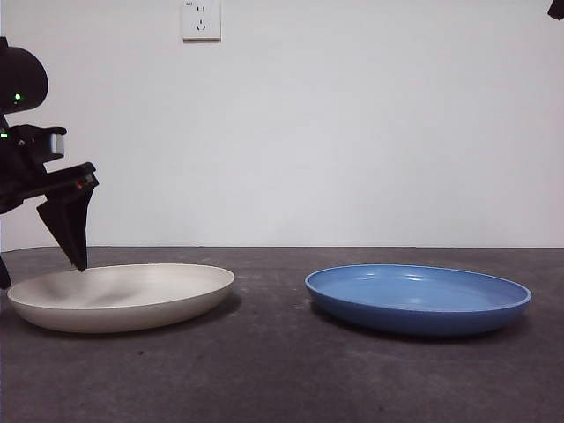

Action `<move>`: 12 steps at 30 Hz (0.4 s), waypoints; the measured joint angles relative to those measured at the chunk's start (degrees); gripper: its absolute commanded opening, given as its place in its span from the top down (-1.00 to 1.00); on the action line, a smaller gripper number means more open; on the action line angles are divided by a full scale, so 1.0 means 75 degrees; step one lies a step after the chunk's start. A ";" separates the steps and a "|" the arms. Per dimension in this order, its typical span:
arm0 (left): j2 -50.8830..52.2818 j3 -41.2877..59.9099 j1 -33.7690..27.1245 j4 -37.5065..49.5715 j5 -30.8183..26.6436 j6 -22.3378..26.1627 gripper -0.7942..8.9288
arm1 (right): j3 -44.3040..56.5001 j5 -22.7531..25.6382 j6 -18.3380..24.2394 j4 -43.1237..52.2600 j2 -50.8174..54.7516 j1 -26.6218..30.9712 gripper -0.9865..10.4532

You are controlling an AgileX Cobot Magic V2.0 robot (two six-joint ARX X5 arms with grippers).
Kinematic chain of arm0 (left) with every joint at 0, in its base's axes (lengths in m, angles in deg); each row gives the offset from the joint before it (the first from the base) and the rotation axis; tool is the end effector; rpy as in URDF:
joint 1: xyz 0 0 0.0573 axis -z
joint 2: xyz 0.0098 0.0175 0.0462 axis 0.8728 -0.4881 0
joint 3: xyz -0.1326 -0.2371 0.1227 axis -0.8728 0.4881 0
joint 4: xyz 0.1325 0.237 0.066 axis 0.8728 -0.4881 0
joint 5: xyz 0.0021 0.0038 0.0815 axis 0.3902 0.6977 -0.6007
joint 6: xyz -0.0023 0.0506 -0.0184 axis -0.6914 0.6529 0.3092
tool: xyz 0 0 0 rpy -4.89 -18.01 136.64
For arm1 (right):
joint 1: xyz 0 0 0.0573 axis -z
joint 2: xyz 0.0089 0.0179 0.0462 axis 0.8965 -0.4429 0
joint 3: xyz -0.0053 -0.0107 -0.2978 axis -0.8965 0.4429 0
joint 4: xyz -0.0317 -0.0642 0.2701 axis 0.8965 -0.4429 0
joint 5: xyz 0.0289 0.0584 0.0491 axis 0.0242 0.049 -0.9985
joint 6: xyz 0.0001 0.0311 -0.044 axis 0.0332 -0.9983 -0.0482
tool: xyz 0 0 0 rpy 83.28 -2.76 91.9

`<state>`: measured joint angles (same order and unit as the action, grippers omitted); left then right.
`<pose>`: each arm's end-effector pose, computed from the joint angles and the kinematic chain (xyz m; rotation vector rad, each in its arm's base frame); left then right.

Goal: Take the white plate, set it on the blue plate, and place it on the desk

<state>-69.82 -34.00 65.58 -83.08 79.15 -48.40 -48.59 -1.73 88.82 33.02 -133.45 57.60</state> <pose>0.3380 -0.0342 0.2078 -0.1094 1.1560 -0.2339 0.1336 0.0287 0.3428 0.1134 0.8228 0.6185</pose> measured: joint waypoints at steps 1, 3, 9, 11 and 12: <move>-0.0038 0.0000 0.0000 0.0012 0.0000 0.0000 -0.09 | 0.0000 0.0000 0.0000 0.0000 0.0000 0.0000 0.06; -0.0108 0.0000 0.0000 0.0035 0.0000 0.0003 0.01 | 0.0000 0.0000 0.0000 0.0006 0.0000 0.0000 0.06; -0.0227 -0.0003 0.0000 0.0020 -0.0090 0.0003 0.11 | 0.0000 0.0000 0.0000 0.0020 0.0000 0.0000 0.06; -0.0274 -0.0003 0.0000 -0.0041 -0.0227 0.0003 0.26 | 0.0000 0.0000 0.0000 0.0023 0.0000 0.0000 0.06; -0.0297 -0.0006 0.0000 -0.0085 -0.0233 0.0003 0.34 | 0.0000 0.0000 0.0000 0.0023 0.0000 0.0000 0.06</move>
<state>-72.05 -34.04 65.58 -83.71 77.40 -48.38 -48.59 -1.73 88.82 33.19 -133.45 57.60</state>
